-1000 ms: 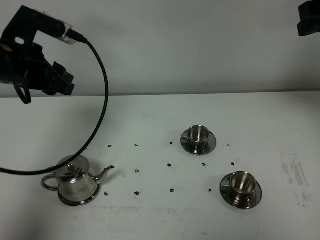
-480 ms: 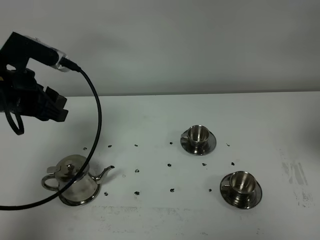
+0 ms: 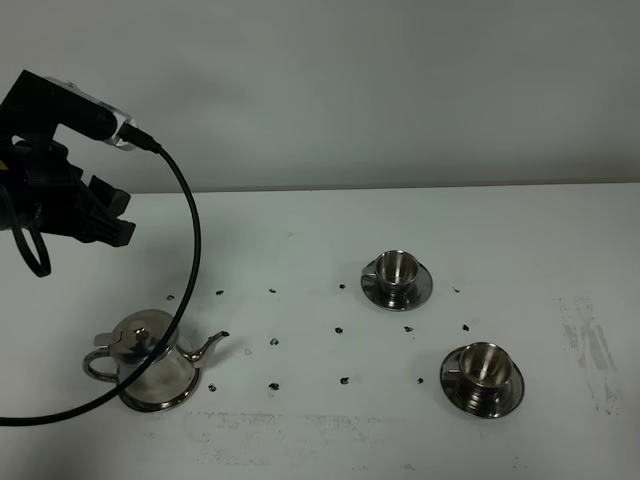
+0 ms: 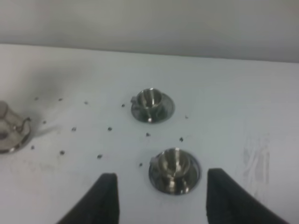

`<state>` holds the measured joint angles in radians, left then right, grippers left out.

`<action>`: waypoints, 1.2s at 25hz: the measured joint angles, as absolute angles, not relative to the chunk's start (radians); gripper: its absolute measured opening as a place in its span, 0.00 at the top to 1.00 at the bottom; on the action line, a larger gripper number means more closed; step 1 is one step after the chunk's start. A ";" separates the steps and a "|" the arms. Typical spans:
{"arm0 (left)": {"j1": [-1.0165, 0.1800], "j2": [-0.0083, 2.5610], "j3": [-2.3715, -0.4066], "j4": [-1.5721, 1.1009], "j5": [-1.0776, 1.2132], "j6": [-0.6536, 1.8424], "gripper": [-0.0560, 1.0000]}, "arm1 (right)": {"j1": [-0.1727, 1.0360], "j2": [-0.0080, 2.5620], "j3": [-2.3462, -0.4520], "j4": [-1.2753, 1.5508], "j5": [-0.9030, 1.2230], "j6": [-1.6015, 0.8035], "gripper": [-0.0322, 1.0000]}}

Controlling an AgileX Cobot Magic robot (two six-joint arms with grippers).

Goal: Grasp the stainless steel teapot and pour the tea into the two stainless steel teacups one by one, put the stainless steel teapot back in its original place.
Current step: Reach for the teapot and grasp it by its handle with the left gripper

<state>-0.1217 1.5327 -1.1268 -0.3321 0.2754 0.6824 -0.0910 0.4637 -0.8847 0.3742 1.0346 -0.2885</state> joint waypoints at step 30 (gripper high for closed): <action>-0.122 1.524 -1.126 -0.330 0.226 0.689 0.44 | -0.091 -0.007 -0.521 0.000 1.121 -0.063 0.68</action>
